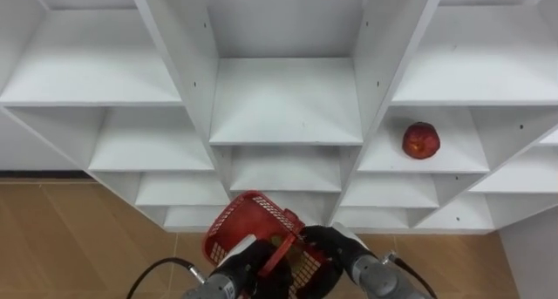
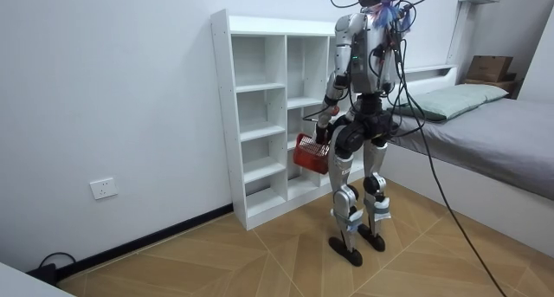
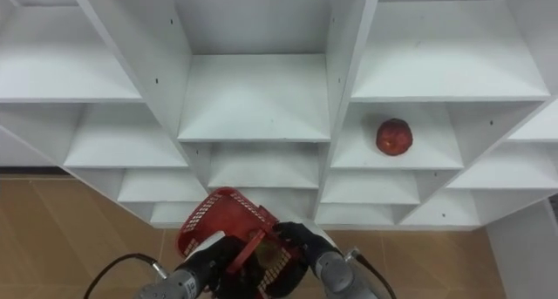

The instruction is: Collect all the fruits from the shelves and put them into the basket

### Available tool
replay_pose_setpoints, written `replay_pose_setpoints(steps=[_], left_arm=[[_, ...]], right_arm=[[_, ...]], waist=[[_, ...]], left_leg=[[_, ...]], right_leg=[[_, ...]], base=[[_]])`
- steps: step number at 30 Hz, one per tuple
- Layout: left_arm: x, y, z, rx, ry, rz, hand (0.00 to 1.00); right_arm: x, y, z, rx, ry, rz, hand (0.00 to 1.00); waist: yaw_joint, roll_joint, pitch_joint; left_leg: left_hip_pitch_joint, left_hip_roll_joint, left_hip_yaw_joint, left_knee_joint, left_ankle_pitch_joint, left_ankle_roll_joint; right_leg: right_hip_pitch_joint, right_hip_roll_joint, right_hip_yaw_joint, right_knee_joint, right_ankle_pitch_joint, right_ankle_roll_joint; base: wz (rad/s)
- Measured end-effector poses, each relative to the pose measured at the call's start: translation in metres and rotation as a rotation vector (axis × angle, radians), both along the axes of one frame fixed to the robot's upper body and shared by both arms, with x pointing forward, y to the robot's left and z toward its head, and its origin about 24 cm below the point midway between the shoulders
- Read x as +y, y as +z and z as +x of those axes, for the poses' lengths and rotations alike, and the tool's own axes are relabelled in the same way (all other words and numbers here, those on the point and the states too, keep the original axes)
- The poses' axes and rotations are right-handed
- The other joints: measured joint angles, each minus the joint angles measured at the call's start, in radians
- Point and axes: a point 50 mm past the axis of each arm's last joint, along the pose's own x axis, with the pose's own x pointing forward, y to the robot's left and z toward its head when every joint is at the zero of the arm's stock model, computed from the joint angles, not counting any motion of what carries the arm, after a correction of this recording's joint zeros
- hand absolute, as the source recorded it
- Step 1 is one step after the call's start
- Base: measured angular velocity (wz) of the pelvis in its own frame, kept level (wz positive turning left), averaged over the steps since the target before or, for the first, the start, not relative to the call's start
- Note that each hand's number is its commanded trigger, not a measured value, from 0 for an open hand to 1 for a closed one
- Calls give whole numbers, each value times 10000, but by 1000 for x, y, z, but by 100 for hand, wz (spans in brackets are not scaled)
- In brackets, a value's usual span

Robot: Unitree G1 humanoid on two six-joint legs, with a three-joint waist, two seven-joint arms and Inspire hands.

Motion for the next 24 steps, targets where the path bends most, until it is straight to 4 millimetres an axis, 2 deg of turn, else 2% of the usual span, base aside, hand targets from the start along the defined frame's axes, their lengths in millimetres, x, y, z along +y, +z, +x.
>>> replay_pose_setpoints(steps=[16, 24], left_arm=[[-1, 0, 1, 9, 184, -131, 100], [13, -4, -2, 374, 1270, -396, 100]], right_arm=[[0, -1, -1, 126, 48, 92, 0], [-8, 4, -6, -378, -581, 594, 0]], waist=[[-18, 27, -17], [-44, 48, -98]], left_leg=[[31, 4, -7, 3, 0, 0], [202, 0, 5, -44, 0, 0]], right_leg=[[35, 14, 8, -28, 0, 0], [187, -3, 4, -37, 0, 1]], base=[[0], [0]])
